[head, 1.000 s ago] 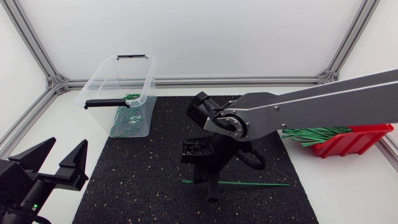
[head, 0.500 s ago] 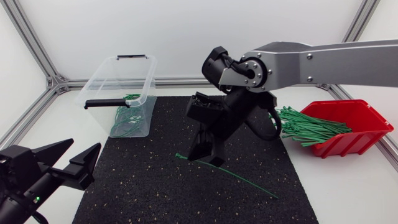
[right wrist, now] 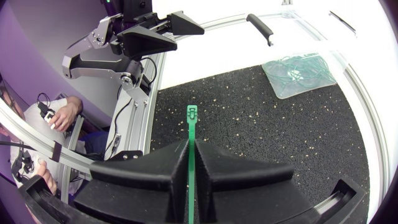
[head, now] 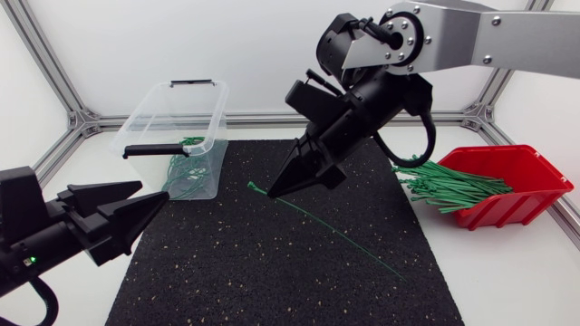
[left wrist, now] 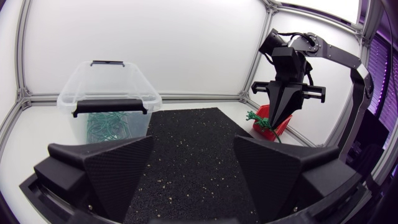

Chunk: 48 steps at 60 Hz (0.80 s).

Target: Take a green cable tie from the red box, thread the tail through the head to close it, then place it in the transparent bin on the left.

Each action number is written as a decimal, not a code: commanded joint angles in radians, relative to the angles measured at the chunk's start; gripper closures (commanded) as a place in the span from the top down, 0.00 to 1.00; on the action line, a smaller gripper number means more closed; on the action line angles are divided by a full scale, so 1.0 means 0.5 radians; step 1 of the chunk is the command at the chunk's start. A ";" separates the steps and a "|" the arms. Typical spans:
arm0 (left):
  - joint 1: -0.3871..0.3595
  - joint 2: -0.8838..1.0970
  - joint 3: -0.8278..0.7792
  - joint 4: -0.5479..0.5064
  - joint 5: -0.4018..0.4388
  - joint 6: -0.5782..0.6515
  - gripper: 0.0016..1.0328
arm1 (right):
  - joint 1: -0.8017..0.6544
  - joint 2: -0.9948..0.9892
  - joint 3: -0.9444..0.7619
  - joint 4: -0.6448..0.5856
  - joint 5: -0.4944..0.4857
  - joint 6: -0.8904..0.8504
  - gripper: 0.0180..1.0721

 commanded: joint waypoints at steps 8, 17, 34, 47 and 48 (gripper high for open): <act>-0.073 0.155 0.190 0.026 -0.009 0.519 0.83 | -0.061 0.116 0.125 -0.124 -0.134 -0.008 0.10; -0.212 0.235 0.251 -0.029 -0.085 0.789 0.83 | -0.070 0.186 0.208 -0.188 -0.235 -0.023 0.10; -0.350 0.407 0.267 -0.007 0.197 1.007 0.83 | -0.064 0.297 0.337 -0.265 -0.352 -0.069 0.10; -0.248 0.557 0.282 0.192 0.565 1.062 0.83 | -0.043 0.358 0.377 -0.283 -0.413 -0.109 0.10; -0.245 0.563 0.282 0.207 0.583 1.062 0.83 | -0.043 0.361 0.377 -0.286 -0.420 -0.115 0.10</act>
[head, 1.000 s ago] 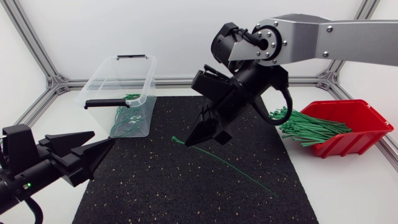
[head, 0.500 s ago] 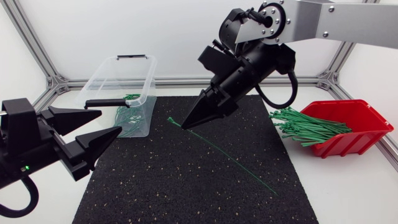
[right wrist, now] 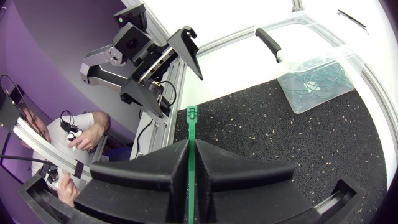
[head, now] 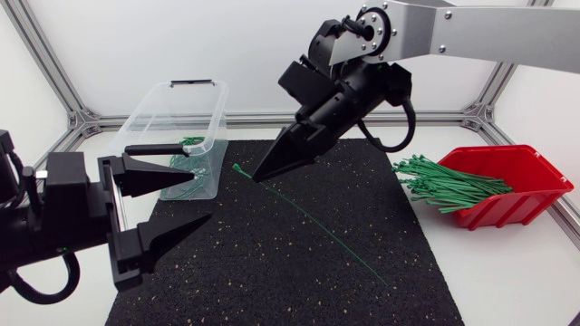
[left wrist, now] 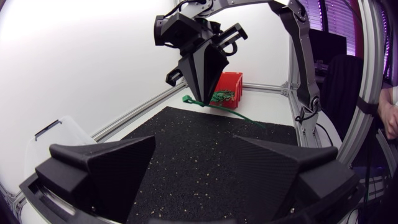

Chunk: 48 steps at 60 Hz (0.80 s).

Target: Take a green cable tie from the red box, thread the tail through the head to close it, then place it in the transparent bin on the left.

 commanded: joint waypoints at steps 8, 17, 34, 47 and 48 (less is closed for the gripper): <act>0.114 0.133 0.103 0.186 0.335 0.043 0.83 | 0.031 0.098 0.106 -0.151 -0.067 -0.158 0.10; 0.218 0.281 0.115 0.348 0.583 -0.010 0.83 | 0.043 0.147 0.186 -0.295 -0.126 -0.280 0.10; 0.227 0.609 0.121 0.637 0.736 -0.025 0.83 | 0.077 0.224 0.303 -0.433 -0.211 -0.385 0.10; 0.200 0.692 0.125 0.858 0.832 -0.157 0.83 | 0.092 0.270 0.327 -0.473 -0.251 -0.437 0.10; 0.200 0.701 0.125 0.867 0.841 -0.163 0.83 | 0.092 0.276 0.330 -0.479 -0.257 -0.443 0.10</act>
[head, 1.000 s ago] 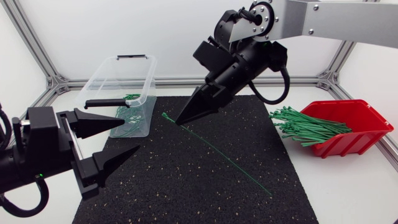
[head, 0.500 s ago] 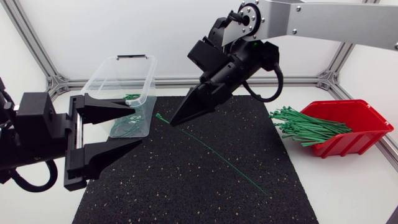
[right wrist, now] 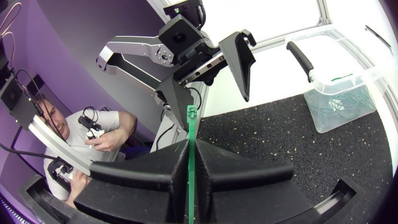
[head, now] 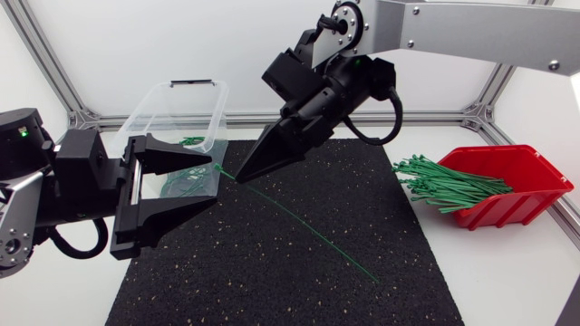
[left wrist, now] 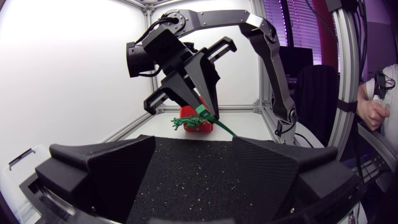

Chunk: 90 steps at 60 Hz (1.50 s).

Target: Take a green cable tie from the red box, thread the tail through the head to close it, then place it in the transparent bin on the left.

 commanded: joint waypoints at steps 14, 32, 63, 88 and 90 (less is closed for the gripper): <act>-0.019 0.177 0.122 0.091 0.158 -0.092 0.81 | 0.026 0.141 0.107 -0.113 -0.092 -0.124 0.10; -0.047 0.217 0.116 0.177 0.223 -0.117 0.74 | 0.013 0.163 0.123 -0.180 -0.218 -0.219 0.10; -0.050 0.260 0.122 0.251 0.373 -0.160 0.56 | -0.008 0.267 0.138 -0.373 -0.319 -0.473 0.10; -0.081 0.325 0.180 0.257 0.425 -0.209 0.45 | -0.023 0.295 0.138 -0.493 -0.362 -0.636 0.10; -0.081 0.325 0.180 0.260 0.425 -0.209 0.42 | -0.030 0.304 0.147 -0.521 -0.371 -0.664 0.10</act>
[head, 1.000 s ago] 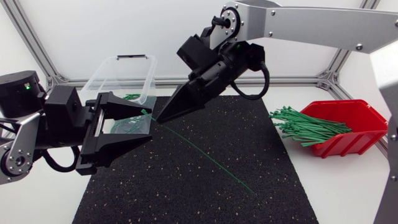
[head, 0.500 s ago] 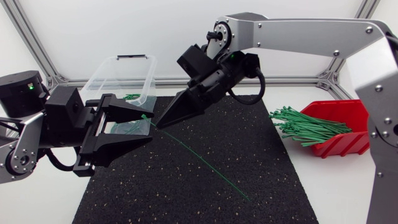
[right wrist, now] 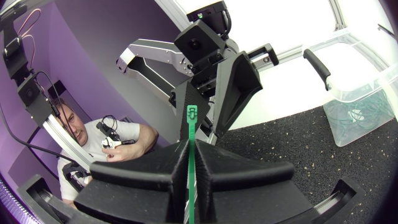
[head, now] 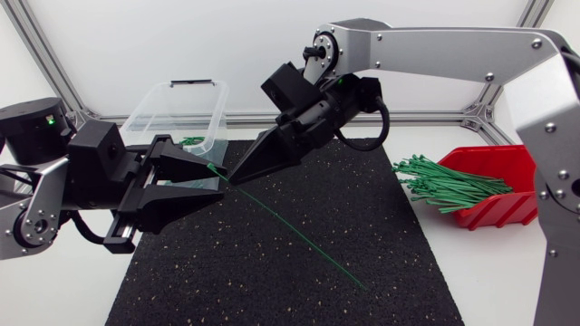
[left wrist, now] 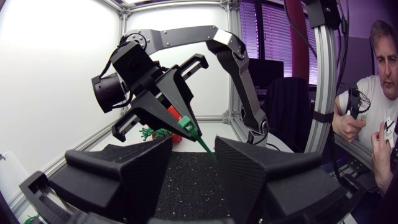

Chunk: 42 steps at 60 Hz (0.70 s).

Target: Take a green cable tie from the red box, thread the tail through the head to close it, then place it in the transparent bin on the left.

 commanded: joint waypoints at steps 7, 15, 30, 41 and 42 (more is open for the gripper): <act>-0.019 0.039 0.069 0.041 0.036 -0.049 0.39 | -0.023 0.093 0.061 -0.134 -0.053 -0.173 0.10; -0.025 0.039 0.076 0.041 0.052 -0.074 0.36 | -0.029 0.114 0.073 -0.171 -0.072 -0.219 0.10; -0.025 0.039 0.091 0.041 0.171 -0.108 0.32 | -0.041 0.127 0.076 -0.195 -0.084 -0.249 0.10; -0.037 0.039 0.094 0.044 0.187 -0.108 0.29 | -0.044 0.139 0.082 -0.223 -0.093 -0.286 0.10; -0.040 0.039 0.094 0.044 0.187 -0.108 0.28 | -0.044 0.139 0.082 -0.229 -0.096 -0.295 0.10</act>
